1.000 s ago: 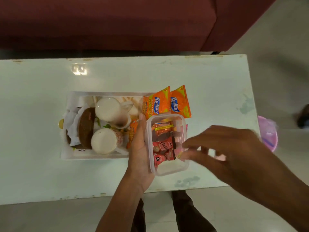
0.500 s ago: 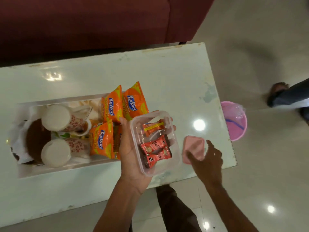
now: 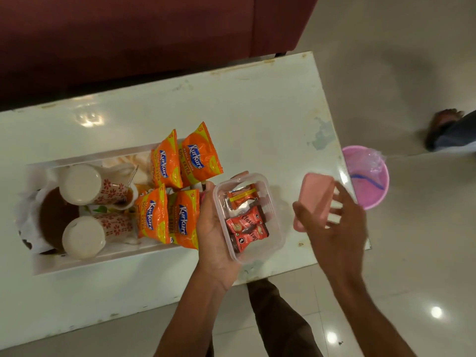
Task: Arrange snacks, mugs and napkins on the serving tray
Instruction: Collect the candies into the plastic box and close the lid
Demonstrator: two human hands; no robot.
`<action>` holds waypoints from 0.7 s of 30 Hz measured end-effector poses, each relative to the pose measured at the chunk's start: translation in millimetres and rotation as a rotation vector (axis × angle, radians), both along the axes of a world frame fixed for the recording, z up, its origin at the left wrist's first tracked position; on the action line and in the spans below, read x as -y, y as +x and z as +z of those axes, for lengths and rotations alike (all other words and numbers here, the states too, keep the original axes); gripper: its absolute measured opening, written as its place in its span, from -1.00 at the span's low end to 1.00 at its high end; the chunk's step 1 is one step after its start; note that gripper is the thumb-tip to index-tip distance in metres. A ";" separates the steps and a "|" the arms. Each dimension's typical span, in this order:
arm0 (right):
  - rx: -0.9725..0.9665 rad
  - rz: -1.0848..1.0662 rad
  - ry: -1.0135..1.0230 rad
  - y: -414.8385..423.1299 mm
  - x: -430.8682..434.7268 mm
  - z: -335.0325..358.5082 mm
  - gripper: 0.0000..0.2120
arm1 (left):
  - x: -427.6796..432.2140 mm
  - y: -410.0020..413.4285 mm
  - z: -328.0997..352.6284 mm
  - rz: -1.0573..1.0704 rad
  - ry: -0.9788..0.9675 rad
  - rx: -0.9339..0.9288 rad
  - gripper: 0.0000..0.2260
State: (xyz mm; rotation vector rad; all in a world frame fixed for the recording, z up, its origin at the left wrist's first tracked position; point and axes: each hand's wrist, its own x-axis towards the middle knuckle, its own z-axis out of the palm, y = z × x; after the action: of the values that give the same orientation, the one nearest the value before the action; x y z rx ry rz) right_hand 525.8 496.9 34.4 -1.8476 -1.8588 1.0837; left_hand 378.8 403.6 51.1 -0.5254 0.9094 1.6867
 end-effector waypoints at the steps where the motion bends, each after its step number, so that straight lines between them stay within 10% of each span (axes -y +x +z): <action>1: -0.067 0.044 0.017 -4.2 -3.6 24.1 -0.18 | 0.6 -0.7 -1.8 -0.007 0.013 0.000 -0.27; 10: 0.069 0.474 -0.051 -47.4 32.0 105.2 -0.11 | -1.2 6.4 6.7 -0.180 -0.062 -0.229 -0.38; 21: 0.019 0.382 -0.094 -62.2 40.2 94.3 -0.03 | 1.2 4.9 6.6 -0.057 -0.015 -0.257 -0.57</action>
State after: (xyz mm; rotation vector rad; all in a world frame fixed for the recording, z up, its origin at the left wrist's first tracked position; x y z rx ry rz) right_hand 463.5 456.7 128.7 -1.5899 -2.2694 1.2954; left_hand 383.7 402.3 57.8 -0.2934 1.1111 1.7217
